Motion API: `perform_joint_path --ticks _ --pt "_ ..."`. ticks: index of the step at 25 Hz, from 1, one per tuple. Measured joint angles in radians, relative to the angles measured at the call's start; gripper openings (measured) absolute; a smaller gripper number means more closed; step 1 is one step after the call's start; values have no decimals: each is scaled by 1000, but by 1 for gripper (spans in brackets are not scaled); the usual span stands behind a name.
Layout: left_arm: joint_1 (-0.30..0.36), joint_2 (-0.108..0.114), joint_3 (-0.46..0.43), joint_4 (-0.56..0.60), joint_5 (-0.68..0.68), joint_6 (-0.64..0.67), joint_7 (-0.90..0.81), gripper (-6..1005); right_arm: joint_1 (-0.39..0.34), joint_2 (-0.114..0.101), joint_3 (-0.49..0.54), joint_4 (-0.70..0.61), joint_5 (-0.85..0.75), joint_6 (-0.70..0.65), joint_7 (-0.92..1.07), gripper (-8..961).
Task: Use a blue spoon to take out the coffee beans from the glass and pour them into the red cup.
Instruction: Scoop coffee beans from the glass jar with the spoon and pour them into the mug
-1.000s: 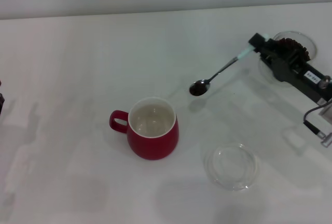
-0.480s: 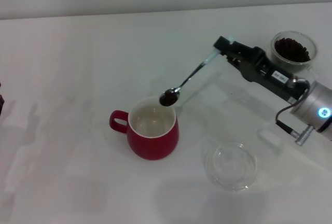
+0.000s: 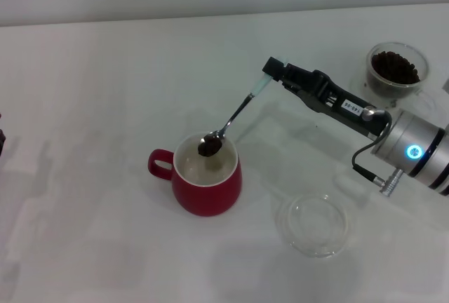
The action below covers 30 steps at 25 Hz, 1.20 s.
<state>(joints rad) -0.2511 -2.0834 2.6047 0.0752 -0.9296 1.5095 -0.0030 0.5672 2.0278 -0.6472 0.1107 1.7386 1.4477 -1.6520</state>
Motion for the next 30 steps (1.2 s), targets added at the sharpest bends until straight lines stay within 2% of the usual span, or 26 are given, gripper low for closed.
perform_joint_path --ticks 16,19,30 --pt "0 -1 0 0 0 -13 0 506 4 0 -3 -46 -71 43 -247 176" --pt "-1 -1 0 0 1 -18 0 506 6 0 -11 -63 -88 78 -344 177" --pt "0 -1 0 3 2 -22 0 507 6 -1 -9 -76 -112 147 -512 178"
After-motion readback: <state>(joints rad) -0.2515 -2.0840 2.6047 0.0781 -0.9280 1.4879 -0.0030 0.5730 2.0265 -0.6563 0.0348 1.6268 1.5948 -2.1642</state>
